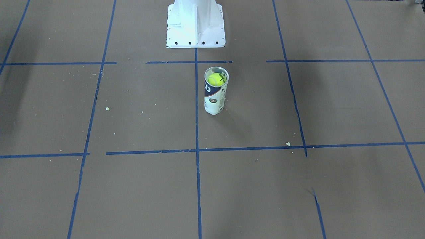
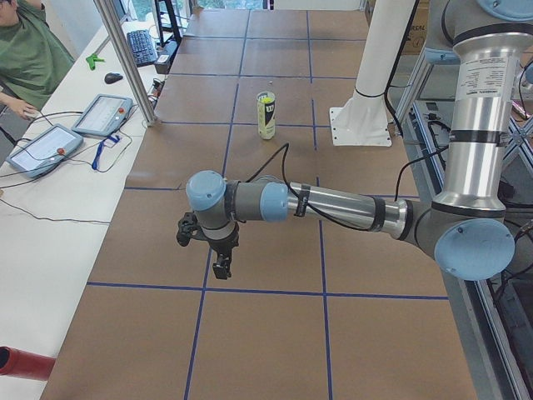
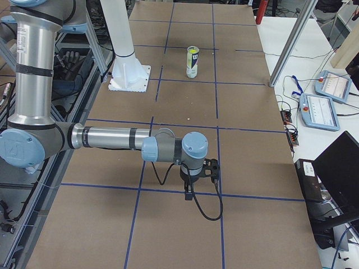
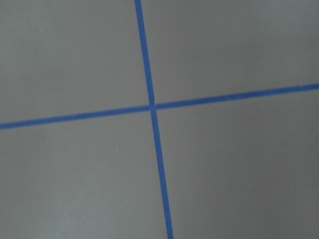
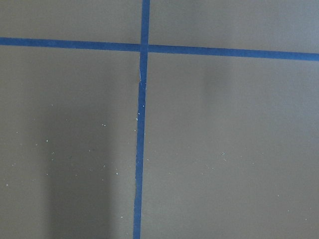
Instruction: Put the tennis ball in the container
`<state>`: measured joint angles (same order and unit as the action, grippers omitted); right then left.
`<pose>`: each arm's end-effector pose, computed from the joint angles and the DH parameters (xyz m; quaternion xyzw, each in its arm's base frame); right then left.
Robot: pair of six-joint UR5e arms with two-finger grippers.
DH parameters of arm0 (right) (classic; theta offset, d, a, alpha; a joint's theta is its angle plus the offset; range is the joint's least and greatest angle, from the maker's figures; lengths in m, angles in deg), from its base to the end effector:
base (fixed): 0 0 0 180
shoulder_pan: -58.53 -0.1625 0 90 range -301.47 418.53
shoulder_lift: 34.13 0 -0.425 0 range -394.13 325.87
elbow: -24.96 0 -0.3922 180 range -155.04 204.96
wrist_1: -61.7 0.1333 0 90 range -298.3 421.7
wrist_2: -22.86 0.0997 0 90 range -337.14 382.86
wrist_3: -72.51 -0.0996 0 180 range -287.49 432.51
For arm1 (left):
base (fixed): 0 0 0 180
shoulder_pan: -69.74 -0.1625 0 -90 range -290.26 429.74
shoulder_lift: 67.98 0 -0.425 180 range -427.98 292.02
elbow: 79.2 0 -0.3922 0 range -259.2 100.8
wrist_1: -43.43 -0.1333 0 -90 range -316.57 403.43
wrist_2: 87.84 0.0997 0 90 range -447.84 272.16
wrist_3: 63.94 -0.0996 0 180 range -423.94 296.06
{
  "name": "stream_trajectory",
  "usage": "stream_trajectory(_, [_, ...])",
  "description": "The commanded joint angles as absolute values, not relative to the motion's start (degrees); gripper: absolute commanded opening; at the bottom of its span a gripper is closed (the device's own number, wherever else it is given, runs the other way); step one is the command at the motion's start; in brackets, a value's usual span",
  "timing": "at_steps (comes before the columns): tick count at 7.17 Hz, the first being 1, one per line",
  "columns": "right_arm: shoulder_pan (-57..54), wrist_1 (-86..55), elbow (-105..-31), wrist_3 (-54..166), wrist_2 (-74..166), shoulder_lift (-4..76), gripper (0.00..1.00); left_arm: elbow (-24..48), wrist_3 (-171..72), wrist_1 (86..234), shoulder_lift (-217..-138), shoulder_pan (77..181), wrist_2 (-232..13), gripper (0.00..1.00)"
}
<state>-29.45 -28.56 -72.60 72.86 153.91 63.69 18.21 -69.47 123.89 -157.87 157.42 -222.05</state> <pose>0.0526 -0.4355 0.6613 -0.0094 -0.3505 -0.0178 0.9363 -0.0442 -0.4872 0.6129 -0.0076 0.3766 0.0561 0.9246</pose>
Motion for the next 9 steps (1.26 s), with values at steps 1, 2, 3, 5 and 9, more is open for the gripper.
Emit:
stream_trajectory(1, [-29.5,-28.6,-72.6,72.9,153.9,63.6,1.00,18.6,-70.2,125.2,-153.5,159.6,-223.2,1.00])
stream_trajectory(2, [-29.5,-28.6,-72.6,72.9,153.9,63.7,1.00,19.1,-70.2,125.6,-153.1,162.8,-223.3,1.00])
stream_trajectory(3, [-29.5,-28.6,-72.6,72.9,153.9,63.7,1.00,18.9,-69.6,125.6,-154.2,163.3,-223.1,1.00])
stream_trajectory(5, [-29.5,-28.6,-72.6,72.9,153.9,63.7,1.00,18.2,-69.7,125.3,-156.1,163.3,-221.0,1.00])
stream_trajectory(9, [-29.5,-28.6,-72.6,72.9,153.9,63.7,1.00,19.2,-69.9,125.3,-156.1,163.3,-220.4,1.00])
